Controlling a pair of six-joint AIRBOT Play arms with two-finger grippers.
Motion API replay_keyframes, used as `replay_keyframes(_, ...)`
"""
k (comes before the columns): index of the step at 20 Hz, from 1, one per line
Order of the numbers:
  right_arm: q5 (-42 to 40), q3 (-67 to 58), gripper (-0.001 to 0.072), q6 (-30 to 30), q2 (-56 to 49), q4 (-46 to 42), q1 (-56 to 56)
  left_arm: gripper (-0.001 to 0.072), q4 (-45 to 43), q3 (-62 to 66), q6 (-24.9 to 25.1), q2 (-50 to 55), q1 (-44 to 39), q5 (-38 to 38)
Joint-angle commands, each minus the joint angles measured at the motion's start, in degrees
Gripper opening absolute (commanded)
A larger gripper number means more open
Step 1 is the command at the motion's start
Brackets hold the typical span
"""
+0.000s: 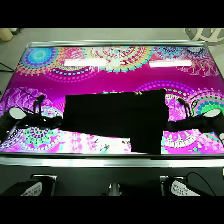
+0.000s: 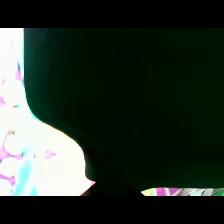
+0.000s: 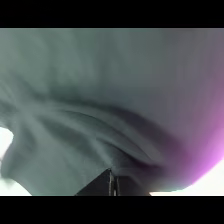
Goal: Fold the shirts.
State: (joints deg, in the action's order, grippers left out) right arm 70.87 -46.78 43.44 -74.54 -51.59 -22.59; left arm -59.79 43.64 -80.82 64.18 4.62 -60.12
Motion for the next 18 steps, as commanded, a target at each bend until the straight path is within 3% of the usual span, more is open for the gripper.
replay_keyframes(1, 0.94, -11.56, 0.0015, 0.9, 0.94, 4.74, 0.02, 0.0019, -0.15, 7.1, -2.32, -3.5, 0.0, 0.46)
replay_keyframes(5, -9.94, -21.29, 0.0015, 1.11, -4.5, 6.08, 4.72, 0.0019, -0.15, 13.29, -4.31, 1.79, -0.42, 6.86)
replay_keyframes(9, -17.14, -32.3, 0.0015, 3.54, -17.59, 5.99, 10.56, 0.002, 0.09, 21.2, -4.28, 15.89, -0.26, 8.13)
replay_keyframes(14, -17.46, -42.51, 0.0016, 10.03, -29.94, 6.08, 11.02, 0.0021, 0.2, 29.68, -8.02, 29.57, 0.24, 7.82)
replay_keyframes(18, -16.98, -42.66, 0.0018, 10.69, -34.16, 6.16, 12.09, 0.0023, 5.16, 30.4, -8.33, 35.85, -0.26, 7.5)
